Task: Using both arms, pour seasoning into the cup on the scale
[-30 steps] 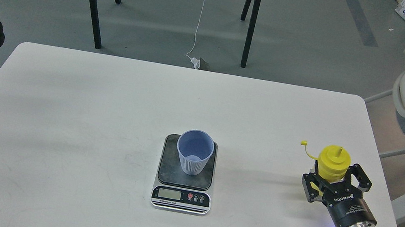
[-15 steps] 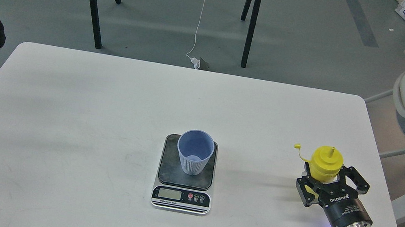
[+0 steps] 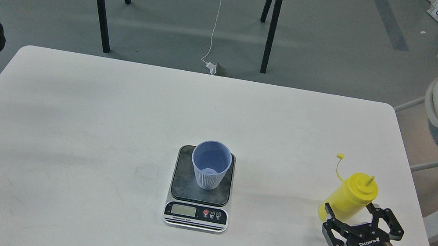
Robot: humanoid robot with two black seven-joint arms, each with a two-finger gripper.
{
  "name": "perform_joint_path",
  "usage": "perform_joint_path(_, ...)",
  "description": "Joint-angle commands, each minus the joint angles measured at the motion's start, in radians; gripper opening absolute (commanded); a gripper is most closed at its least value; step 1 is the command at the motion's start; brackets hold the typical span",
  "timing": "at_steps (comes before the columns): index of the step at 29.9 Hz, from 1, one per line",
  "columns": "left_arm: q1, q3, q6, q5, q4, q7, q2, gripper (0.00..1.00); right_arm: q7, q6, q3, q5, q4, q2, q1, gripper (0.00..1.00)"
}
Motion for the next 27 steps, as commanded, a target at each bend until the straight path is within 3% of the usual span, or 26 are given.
perform_joint_path(1, 0.001, 0.0, 0.002, 0.0, 0.0, -0.001, -0.005, 1.0, 0.001, 0.0, 0.004, -0.001, 0.001, -0.027, -0.055, 0.99)
perform_joint_path(7, 0.001, 0.0, -0.003, 0.0, -0.002, -0.001, -0.003, 1.0, 0.009, 0.0, 0.014, -0.012, -0.013, -0.107, -0.087, 0.99)
perform_joint_path(13, 0.004, -0.002, -0.001, 0.0, -0.002, -0.001, -0.009, 1.0, 0.012, 0.0, 0.155, -0.019, -0.048, -0.167, -0.04, 0.99)
perform_joint_path(21, 0.033, 0.0, -0.004, -0.002, -0.002, -0.001, -0.014, 1.0, 0.009, 0.0, 0.214, -0.108, -0.235, -0.173, 0.263, 0.99)
perform_joint_path(27, 0.087, 0.012, -0.014, 0.003, 0.003, 0.001, -0.021, 1.0, -0.057, 0.0, 0.157, -0.211, -0.381, -0.187, 0.555, 0.99)
